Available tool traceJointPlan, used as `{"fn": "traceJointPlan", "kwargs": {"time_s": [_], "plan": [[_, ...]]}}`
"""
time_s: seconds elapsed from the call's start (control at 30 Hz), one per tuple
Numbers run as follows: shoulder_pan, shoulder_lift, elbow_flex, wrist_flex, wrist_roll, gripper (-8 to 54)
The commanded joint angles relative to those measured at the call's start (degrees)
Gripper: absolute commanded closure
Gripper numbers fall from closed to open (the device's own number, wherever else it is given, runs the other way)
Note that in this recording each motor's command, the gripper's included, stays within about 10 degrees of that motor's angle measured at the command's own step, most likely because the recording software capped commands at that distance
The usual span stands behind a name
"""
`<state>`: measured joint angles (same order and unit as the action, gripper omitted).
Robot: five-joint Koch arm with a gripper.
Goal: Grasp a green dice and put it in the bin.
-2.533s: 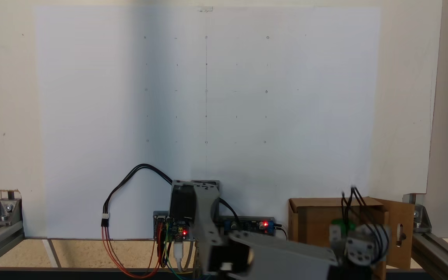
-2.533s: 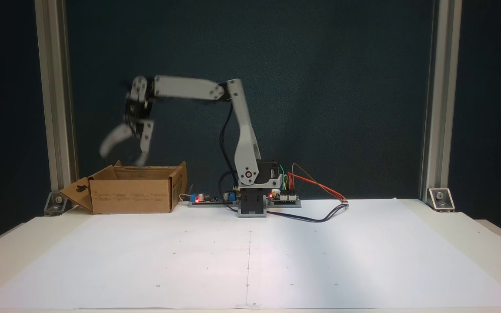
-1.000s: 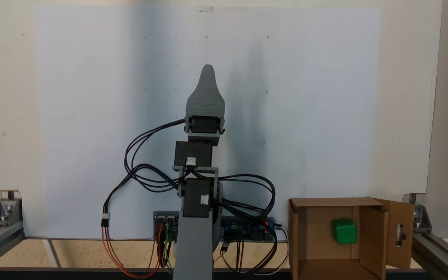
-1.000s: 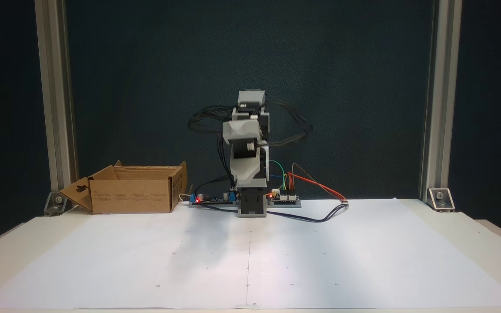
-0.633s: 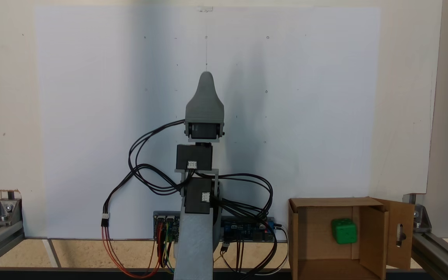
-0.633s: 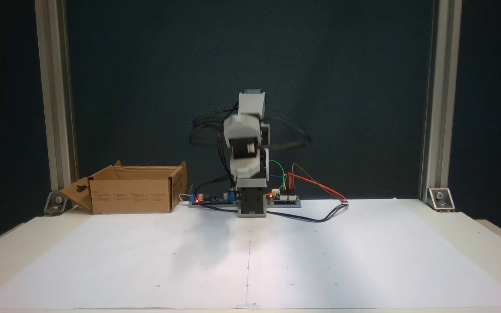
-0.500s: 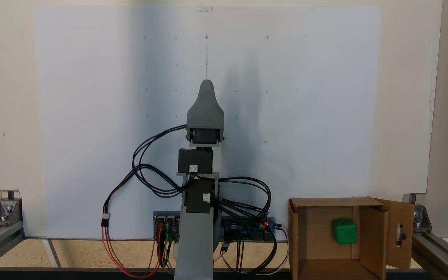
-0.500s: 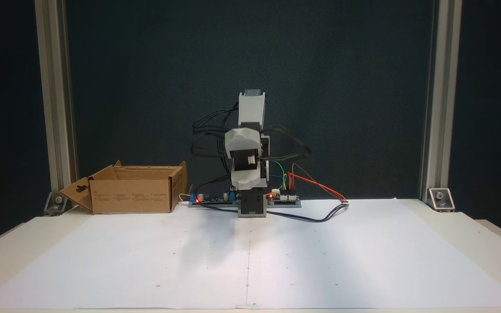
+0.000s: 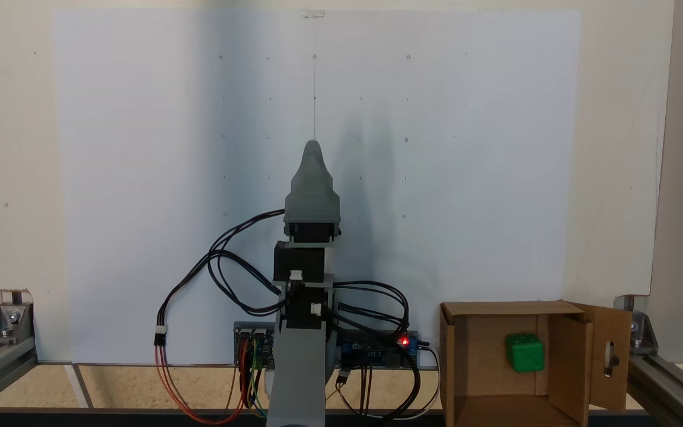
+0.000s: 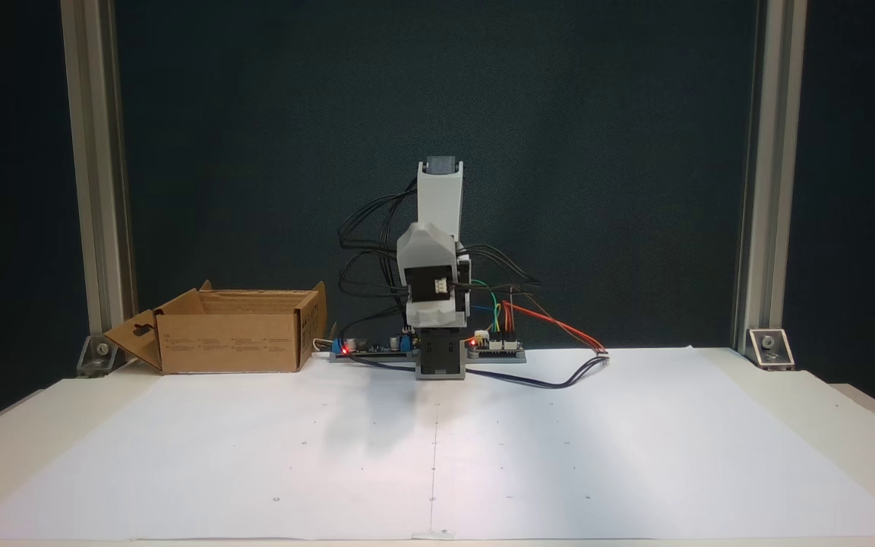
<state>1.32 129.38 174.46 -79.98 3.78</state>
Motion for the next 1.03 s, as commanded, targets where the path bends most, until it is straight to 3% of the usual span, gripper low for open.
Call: {"fn": "traceJointPlan", "kwargs": {"time_s": [0.0, 1.0], "plan": [[-0.6, 6.4, 2.1, -5.2, 1.6, 0.9], [-0.3, 6.1, 4.8, -5.0, 1.6, 0.6]]}}
